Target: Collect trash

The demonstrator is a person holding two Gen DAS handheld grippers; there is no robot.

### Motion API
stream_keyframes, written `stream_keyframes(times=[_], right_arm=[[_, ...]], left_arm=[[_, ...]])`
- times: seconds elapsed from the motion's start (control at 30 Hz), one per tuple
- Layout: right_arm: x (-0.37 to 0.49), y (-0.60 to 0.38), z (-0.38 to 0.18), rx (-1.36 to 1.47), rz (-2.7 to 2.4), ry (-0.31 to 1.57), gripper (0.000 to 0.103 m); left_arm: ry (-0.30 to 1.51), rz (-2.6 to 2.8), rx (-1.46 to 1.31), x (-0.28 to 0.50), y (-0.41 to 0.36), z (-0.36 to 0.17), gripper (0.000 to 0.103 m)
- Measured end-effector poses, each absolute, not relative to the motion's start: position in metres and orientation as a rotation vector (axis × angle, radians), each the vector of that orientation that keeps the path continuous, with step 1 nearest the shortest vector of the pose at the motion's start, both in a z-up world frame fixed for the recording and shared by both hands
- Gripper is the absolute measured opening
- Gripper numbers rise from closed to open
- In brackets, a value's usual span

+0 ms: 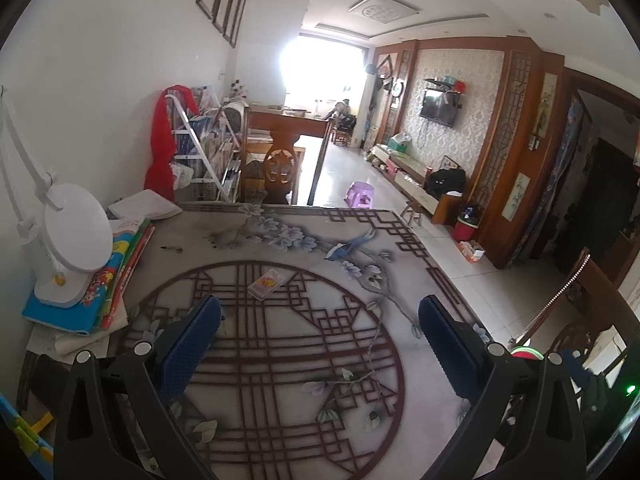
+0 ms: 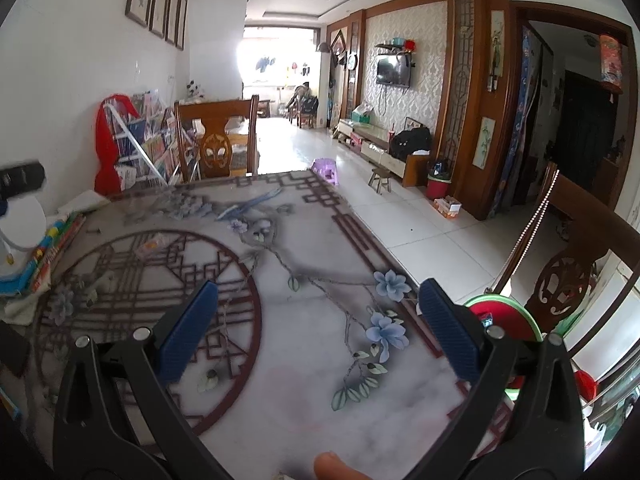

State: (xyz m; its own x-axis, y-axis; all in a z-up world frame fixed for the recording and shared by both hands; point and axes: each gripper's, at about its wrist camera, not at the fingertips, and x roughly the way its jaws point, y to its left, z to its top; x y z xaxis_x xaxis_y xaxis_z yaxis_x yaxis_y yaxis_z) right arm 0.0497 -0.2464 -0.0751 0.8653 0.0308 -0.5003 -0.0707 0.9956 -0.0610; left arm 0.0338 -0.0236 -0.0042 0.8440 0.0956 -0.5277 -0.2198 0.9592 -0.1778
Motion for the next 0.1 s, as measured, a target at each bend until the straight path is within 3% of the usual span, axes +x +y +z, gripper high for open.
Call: stream_keyframes(times=[0.1], right_arm=[[0.065, -0.245, -0.100, -0.139, 0.067, 0.561, 0.099]], left_arm=[[0.558, 0.195, -0.241, 0.036, -0.021, -0.007, 0.095]])
